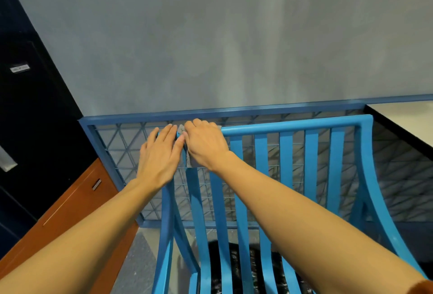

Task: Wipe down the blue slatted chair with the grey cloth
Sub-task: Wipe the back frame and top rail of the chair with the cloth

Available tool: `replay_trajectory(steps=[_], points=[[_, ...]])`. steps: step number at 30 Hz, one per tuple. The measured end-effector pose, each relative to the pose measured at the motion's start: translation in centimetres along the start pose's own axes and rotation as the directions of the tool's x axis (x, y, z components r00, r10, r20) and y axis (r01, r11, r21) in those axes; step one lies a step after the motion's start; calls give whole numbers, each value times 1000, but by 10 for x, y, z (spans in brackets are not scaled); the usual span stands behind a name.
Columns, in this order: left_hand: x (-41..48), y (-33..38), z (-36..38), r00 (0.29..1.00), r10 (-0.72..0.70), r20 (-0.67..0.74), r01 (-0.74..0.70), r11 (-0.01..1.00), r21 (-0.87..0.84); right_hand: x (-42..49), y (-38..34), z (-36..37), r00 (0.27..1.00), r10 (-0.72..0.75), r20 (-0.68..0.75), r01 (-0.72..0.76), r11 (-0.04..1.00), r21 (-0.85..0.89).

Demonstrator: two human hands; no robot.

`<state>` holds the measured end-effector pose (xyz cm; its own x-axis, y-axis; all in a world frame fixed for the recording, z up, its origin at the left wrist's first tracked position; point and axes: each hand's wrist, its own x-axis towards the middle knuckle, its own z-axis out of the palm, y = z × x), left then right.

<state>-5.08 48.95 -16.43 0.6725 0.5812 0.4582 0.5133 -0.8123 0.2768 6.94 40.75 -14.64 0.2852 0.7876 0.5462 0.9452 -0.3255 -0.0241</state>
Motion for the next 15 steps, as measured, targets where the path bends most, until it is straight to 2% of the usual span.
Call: replay_trajectory(steps=[6, 15], points=[[-4, 10, 14, 998, -69, -10, 68, 996, -48, -16, 27, -5, 1000, 28, -9, -28, 1000, -3], [-10, 16, 11, 996, -65, -54, 58, 991, -123, -31, 51, -11, 996, 75, -55, -80, 994, -79]])
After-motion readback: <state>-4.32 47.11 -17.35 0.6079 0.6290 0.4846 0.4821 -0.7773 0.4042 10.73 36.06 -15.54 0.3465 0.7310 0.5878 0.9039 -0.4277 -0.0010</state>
